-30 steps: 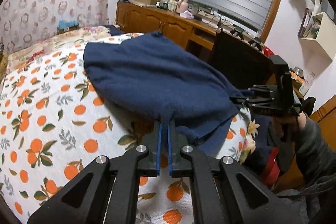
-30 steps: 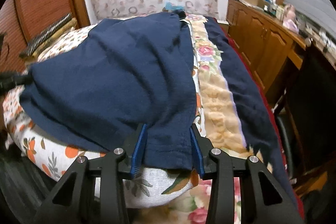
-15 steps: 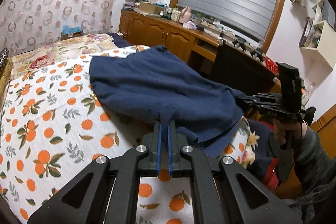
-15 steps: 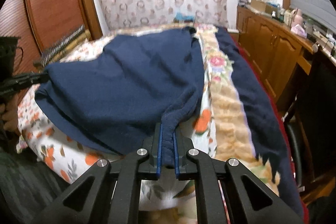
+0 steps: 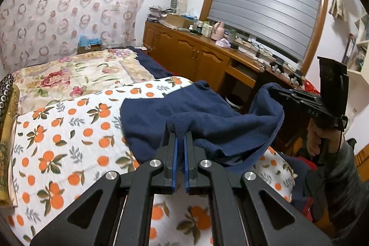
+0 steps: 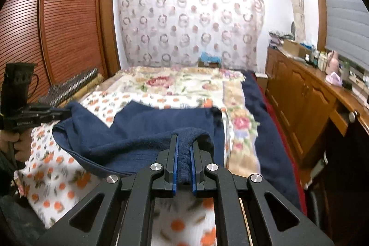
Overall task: Fold small clothes
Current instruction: 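Grasp the folded navy shirt edge with the left gripper and lift it, then fold the shirt over with the left gripper and open it, then grasp the folded shirt with the left gripper, then lift the folded shirt with the left gripper and carry it toward the cloth stack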
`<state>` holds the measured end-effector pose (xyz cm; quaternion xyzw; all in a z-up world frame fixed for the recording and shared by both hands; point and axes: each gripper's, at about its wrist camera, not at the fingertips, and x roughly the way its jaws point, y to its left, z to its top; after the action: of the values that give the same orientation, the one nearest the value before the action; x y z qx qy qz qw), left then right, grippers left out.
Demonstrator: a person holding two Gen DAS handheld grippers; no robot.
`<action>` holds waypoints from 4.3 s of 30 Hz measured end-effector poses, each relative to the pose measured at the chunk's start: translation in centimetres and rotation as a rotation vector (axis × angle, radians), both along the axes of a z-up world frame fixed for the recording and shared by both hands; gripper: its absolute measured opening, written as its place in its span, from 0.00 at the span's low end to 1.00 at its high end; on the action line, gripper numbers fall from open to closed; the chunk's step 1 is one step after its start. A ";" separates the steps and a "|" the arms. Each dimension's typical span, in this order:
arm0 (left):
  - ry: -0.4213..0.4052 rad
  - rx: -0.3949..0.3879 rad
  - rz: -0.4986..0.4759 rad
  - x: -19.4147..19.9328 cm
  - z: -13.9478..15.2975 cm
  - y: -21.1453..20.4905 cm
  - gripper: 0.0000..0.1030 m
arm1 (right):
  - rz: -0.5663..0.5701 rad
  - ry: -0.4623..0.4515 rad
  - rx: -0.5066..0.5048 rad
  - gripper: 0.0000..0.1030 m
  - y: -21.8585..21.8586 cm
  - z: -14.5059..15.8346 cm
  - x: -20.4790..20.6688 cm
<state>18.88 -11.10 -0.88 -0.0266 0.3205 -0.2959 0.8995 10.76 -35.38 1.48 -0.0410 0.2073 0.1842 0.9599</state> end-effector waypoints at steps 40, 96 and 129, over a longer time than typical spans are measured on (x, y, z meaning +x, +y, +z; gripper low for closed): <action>0.115 0.075 0.106 11.9 -3.0 2.5 0.52 | -0.065 0.152 -0.048 0.28 1.7 1.4 12.0; 0.318 -0.024 -0.036 15.4 -7.4 -0.5 0.14 | -0.052 0.260 -0.020 0.53 0.3 0.9 11.2; 0.267 0.024 0.083 14.1 -7.2 4.0 0.13 | 0.023 0.410 0.084 0.73 2.6 -2.0 16.4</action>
<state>32.97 -7.12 -8.07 -0.0682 0.4394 -0.2486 0.8605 27.20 -32.76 -0.53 0.0352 0.3898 0.2079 0.8964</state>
